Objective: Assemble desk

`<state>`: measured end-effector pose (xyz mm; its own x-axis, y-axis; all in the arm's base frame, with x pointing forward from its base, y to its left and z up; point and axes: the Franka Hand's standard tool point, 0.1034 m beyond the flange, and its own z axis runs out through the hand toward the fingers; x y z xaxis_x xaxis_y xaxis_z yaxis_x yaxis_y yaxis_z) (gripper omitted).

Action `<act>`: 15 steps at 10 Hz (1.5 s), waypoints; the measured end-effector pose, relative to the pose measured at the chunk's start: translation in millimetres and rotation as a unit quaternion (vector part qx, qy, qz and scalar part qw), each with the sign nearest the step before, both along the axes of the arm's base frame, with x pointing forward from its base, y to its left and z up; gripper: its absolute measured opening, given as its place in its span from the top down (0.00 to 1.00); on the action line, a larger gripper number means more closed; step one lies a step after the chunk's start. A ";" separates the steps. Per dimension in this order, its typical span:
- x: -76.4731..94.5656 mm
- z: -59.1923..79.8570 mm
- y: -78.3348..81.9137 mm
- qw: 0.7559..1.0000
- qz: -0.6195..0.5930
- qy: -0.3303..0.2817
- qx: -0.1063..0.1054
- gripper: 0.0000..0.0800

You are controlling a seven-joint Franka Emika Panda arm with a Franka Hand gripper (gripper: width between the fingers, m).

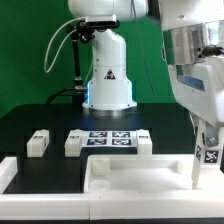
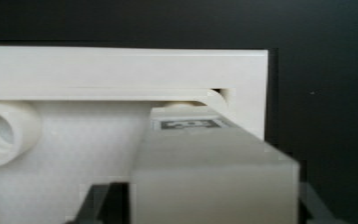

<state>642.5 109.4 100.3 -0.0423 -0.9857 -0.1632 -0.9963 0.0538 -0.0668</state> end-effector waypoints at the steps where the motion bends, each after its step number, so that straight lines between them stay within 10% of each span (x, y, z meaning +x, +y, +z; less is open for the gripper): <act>1: 0.2 0.0 -0.8 1.000 -0.030 0.004 0.008 0.64; 4: 0.7 -0.6 1.1 1.000 -0.023 0.000 0.009 0.51; 6: 1.0 -0.7 7.0 0.995 0.095 -0.024 -0.008 0.23; 10: 0.5 -0.1 15.9 0.959 0.277 -0.051 -0.029 0.19; 12: 0.7 -0.5 12.4 0.916 0.394 -0.066 -0.044 0.19; 14: 3.6 0.0 0.2 0.794 0.597 -0.076 -0.087 0.19; 15: 3.3 -0.2 3.3 0.817 0.566 -0.077 -0.079 0.19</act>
Offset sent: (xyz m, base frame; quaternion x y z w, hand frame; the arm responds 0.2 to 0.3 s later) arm 0.0000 0.0000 0.0000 0.0000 0.0000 -0.0650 0.9979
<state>645.8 112.7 100.0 0.9198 -0.3888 0.0525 -0.3814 -0.9175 -0.1131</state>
